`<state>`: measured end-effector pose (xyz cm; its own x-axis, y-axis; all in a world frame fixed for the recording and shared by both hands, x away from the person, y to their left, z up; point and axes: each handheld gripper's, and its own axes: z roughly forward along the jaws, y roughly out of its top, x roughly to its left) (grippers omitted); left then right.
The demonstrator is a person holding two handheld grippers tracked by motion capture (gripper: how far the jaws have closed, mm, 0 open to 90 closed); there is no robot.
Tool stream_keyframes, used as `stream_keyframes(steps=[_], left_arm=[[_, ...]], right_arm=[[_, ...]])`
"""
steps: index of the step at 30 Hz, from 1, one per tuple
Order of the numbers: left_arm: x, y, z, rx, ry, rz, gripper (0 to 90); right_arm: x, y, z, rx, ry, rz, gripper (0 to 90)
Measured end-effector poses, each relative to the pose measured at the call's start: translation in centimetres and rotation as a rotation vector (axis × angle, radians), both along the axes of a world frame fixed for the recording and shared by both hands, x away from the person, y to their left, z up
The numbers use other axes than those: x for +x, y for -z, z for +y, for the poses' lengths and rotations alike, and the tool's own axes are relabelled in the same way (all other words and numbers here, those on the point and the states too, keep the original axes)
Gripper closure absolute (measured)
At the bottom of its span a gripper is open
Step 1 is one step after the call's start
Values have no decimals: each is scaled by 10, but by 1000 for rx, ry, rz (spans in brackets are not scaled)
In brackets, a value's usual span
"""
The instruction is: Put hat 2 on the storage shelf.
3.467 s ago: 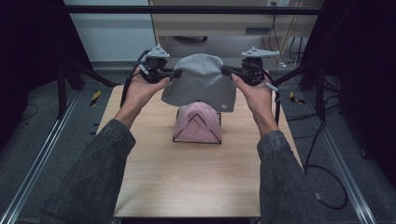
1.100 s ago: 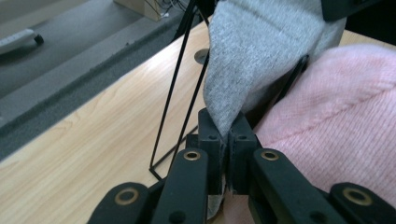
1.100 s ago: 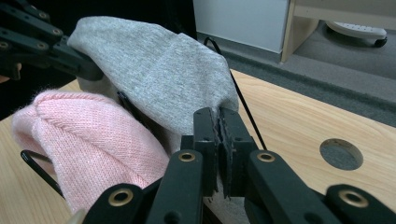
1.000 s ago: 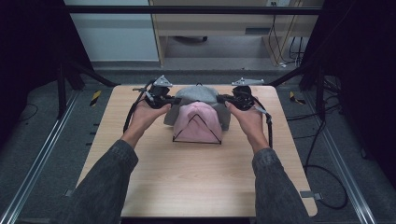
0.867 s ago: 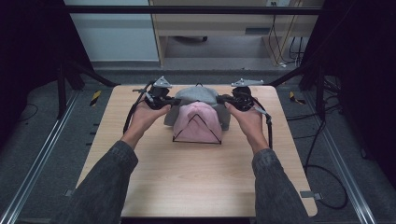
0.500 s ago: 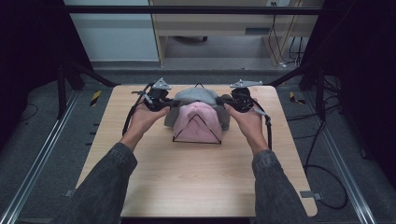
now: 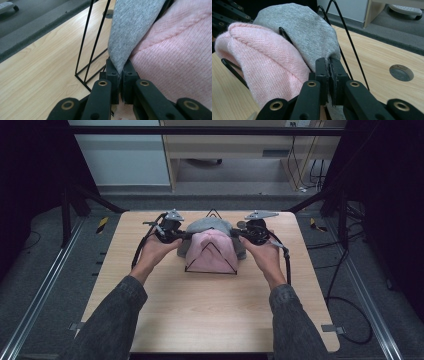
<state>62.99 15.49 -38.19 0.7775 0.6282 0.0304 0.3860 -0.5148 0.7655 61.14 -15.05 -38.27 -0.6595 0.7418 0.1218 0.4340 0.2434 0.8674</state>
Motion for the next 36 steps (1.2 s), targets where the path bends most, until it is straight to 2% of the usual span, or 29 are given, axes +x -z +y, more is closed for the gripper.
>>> stream_keyframes(steps=[6, 11, 18, 29, 36], left_arm=[[1, 7, 0, 9, -11, 27, 860], [1, 8, -1, 14, -9, 28, 856], [0, 14, 3, 2, -27, 33, 815], [-5, 10, 11, 3, -52, 11, 706], [-14, -1, 15, 0, -60, -22, 658]], right_arm=[[-1, 4, 1, -3, -1, 10, 860], [-2, 6, 1, -2, -5, 8, 852], [-3, 5, -2, -10, 9, 10, 767], [-7, -2, -6, -24, 51, 3, 624], [-12, -10, -9, -32, 57, -9, 594]])
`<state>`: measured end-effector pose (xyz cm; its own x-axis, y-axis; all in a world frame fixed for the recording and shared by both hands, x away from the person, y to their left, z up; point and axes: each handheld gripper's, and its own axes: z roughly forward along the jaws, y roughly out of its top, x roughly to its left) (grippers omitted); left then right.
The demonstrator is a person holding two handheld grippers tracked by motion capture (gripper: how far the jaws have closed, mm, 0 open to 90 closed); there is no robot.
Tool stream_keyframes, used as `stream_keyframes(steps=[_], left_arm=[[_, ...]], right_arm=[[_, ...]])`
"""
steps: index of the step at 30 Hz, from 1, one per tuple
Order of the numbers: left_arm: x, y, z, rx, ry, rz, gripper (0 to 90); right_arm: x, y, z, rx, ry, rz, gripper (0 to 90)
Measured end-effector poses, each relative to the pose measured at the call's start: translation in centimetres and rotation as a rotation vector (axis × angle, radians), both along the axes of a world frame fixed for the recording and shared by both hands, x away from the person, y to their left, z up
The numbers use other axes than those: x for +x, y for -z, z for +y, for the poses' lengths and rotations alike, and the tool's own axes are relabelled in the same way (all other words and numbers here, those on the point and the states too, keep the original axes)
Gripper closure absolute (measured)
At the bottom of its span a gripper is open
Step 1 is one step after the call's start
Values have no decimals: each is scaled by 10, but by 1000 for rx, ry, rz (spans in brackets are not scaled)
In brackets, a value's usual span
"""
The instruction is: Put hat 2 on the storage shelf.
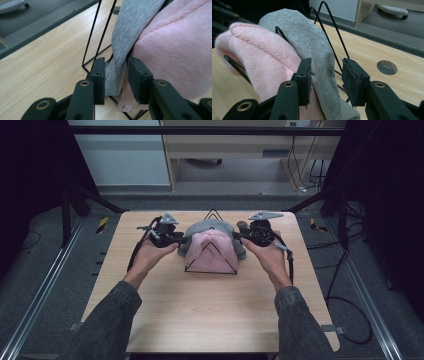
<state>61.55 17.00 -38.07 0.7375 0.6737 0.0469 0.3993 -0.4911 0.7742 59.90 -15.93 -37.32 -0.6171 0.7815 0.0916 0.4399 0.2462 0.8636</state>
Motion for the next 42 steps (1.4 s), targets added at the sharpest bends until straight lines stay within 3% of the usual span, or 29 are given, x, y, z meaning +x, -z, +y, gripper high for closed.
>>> stream_keyframes(steps=[10, 15, 23, 31, 35, 42], left_arm=[[-14, -19, 4, -1, -13, -46, 573], [-18, -25, 4, -12, -15, -63, 483], [-29, -32, 0, -22, -14, -42, 234], [-44, -38, -2, -41, 14, -2, 135], [-54, -40, -2, -61, 42, -7, 109], [-79, -34, 3, -13, 98, -11, 64]], right_arm=[[-7, -16, -4, -3, 13, -30, 524], [-12, -22, -3, -9, 8, -50, 454], [-20, -31, 1, -2, 6, -64, 334], [-31, -37, 7, -26, 17, -66, 184], [-40, -41, 5, -39, 20, -72, 150], [-66, -35, -9, -68, -1, -67, 97]])
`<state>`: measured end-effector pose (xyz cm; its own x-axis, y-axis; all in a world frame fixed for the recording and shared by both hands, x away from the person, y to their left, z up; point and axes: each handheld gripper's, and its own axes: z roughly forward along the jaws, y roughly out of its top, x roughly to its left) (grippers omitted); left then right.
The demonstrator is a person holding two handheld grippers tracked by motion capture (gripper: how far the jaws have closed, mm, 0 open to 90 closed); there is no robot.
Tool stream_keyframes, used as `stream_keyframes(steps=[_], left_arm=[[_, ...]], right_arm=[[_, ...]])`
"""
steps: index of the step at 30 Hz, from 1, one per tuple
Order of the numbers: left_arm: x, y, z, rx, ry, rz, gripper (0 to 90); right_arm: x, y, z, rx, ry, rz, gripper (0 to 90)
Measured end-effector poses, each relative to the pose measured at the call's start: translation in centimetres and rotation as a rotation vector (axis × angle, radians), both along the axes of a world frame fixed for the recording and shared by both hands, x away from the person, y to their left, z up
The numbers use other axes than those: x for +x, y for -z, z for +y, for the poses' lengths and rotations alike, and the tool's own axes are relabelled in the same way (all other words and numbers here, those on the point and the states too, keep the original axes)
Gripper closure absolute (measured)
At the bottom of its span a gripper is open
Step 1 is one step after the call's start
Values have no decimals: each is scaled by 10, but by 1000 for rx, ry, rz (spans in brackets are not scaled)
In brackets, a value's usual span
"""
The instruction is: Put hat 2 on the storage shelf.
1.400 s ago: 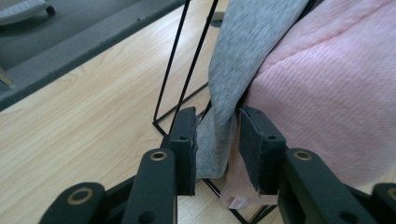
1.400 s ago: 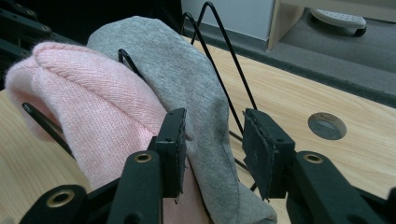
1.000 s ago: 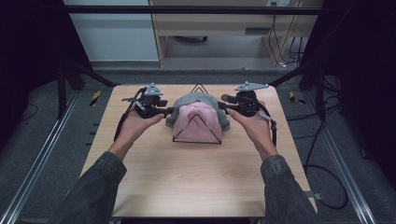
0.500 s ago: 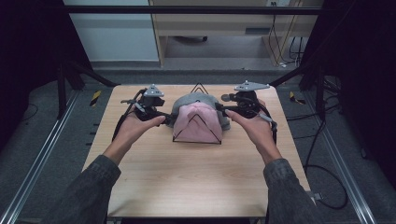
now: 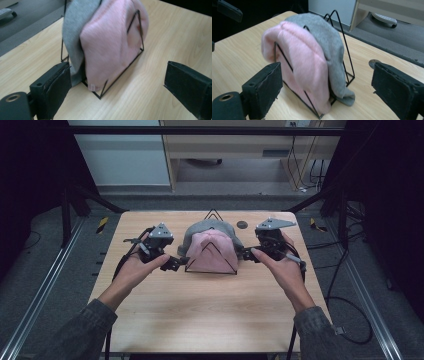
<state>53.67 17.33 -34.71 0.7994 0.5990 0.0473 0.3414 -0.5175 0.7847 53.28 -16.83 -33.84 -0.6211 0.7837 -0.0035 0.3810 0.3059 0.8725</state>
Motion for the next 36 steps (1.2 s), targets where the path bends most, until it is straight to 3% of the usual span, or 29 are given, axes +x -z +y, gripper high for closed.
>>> stream_keyframes(steps=[2, 5, 8, 12, 13, 19, 28, 36], left_arm=[[-6, 4, 2, 3, 10, 1, 63], [-19, 12, 7, 48, 28, -1, 60], [-25, 21, 11, 52, 32, 13, 61], [-33, 37, 20, 65, 37, 26, 59], [-34, 42, 23, 68, 36, 31, 61], [-38, 64, 37, 117, 22, 62, 66], [-39, 93, 52, 141, 0, 125, 66], [-41, 113, 59, 170, 2, 166, 65]], right_arm=[[-2, 1, -1, -2, -3, -3, 91], [-14, 10, -7, -15, -13, 10, 82], [-20, 19, -11, -37, -18, 23, 78], [-28, 35, -17, -24, -26, 65, 70], [-33, 45, -20, -19, -28, 82, 73], [-41, 67, -27, -39, -13, 119, 110], [-48, 104, -34, -76, -3, 198, 118], [-48, 125, -32, -104, 0, 241, 126]])
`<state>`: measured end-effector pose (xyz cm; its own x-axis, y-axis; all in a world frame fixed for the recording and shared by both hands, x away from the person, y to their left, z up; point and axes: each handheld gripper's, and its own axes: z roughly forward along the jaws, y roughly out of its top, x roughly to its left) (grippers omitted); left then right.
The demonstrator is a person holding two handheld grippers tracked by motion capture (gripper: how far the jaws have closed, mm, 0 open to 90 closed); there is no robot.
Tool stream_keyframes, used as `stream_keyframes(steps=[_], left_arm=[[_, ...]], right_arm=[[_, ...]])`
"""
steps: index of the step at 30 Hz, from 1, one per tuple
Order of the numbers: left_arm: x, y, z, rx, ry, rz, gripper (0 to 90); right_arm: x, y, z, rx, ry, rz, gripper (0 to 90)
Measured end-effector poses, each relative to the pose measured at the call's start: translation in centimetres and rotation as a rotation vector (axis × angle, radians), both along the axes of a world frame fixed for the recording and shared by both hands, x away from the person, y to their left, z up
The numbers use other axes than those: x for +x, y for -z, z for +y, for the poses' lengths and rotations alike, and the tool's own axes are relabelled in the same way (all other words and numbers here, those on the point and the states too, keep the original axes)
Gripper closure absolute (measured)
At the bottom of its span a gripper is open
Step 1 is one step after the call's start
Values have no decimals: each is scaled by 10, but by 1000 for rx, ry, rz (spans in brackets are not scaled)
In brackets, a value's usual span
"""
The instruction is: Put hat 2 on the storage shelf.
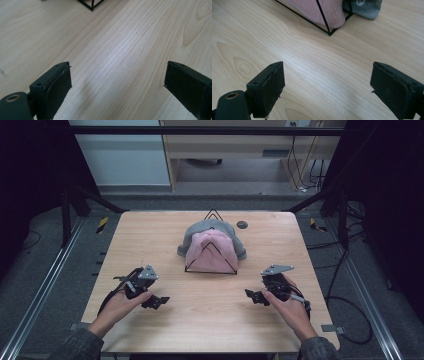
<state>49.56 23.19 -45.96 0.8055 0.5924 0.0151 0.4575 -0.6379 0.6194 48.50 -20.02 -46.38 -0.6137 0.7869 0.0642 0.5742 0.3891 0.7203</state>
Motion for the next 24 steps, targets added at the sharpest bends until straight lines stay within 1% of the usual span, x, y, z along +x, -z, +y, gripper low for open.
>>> stream_keyframes(steps=[1, 3, 4, 5, 6, 7, 9, 12, 13, 16, 19, 20, 21, 22, 23, 24], left_arm=[[1, 5, 2, 6, -2, 13, 65], [2, 8, 4, 10, -6, 18, 65], [3, 10, 5, 11, -10, 24, 66], [4, 13, 7, 6, -18, 30, 66], [5, 17, 8, 2, -26, 38, 66], [5, 19, 9, 8, -28, 45, 65], [6, 22, 10, 10, -30, 48, 64], [7, 25, 11, 15, -30, 58, 59], [7, 26, 11, 13, -33, 57, 58], [8, 30, 12, 15, -35, 70, 52], [8, 34, 13, 18, -40, 55, 31], [7, 34, 12, 21, -39, 52, 29], [7, 34, 13, 21, -39, 47, 29], [5, 37, 13, 22, -46, 18, 25], [5, 39, 13, 13, -45, 9, 0], [3, 40, 13, -2, -56, -3, 0]], right_arm=[[0, 2, 0, 5, 2, 6, 126], [1, 4, 0, 10, 5, 7, 126], [2, 10, -2, 19, 20, 20, 127], [2, 10, -2, 19, 20, 20, 127], [3, 16, -4, 14, 36, 39, 128], [4, 18, -4, 10, 38, 41, 128], [4, 20, -5, 3, 42, 47, 128], [5, 24, -7, 7, 59, 55, 127], [6, 25, -7, 1, 57, 52, 125], [6, 28, -6, 5, 60, 62, 121], [7, 32, -5, -10, 66, 69, 117], [7, 34, -3, -13, 68, 78, 113], [7, 36, -3, -18, 64, 73, 103], [6, 37, -2, -26, 65, 63, 101], [5, 38, -1, -31, 69, 49, 87], [4, 39, 0, -29, 75, 43, 78]])
